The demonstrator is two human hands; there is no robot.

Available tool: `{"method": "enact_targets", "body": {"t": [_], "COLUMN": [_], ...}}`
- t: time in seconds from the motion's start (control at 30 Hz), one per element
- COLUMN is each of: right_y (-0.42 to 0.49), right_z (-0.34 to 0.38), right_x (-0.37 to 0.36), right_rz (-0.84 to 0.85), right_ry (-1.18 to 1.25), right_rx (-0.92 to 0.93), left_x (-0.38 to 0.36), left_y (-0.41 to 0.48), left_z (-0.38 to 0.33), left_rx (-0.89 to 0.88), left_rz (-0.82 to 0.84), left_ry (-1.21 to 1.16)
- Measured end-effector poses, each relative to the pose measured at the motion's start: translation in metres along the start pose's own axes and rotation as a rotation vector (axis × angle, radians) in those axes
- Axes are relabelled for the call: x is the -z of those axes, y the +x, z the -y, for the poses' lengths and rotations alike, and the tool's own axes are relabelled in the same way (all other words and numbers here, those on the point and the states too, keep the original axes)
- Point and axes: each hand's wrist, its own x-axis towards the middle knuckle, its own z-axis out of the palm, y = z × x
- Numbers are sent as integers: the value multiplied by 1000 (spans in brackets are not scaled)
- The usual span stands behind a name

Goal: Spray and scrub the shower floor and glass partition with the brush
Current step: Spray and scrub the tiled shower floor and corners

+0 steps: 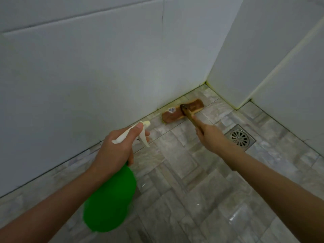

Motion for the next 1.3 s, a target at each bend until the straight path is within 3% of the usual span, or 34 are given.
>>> {"method": "enact_targets", "body": {"t": [0.1,0.17,0.33,0.43,0.53,0.6,0.73,0.93,1.17,1.3], "right_y": [4,33,37,16,-14,-21,-29,-144,-36,-85], "right_z": [15,6,-27,34,105,117,69,-15,117,89], "right_x": [-9,-7,-7,-34,-78,-83,-45,10,-42,-45], "right_rz": [46,-17,-191,-105,75,89,109,274,153,154], "right_ry": [-31,-63,143,169,170,112,-40,-130,-60,-44], "right_rx": [165,173,-216,-113,170,258,256,130,284,227], "left_x": [9,14,37,50,54,52,48,50,51,52], "left_y": [-3,-6,-26,-35,-39,-42,-56,-69,-85,-90], "left_z": [-1,2,3,0,-2,-2,4,1,13,23], "left_rx": [22,19,29,38,19,23,24,34,36,31], "left_rz": [-32,-58,-115,-143,-161,-153,-86,-82,-14,-28], "left_ry": [-14,-7,-46,-45,5,20,74,31,109,57]}}
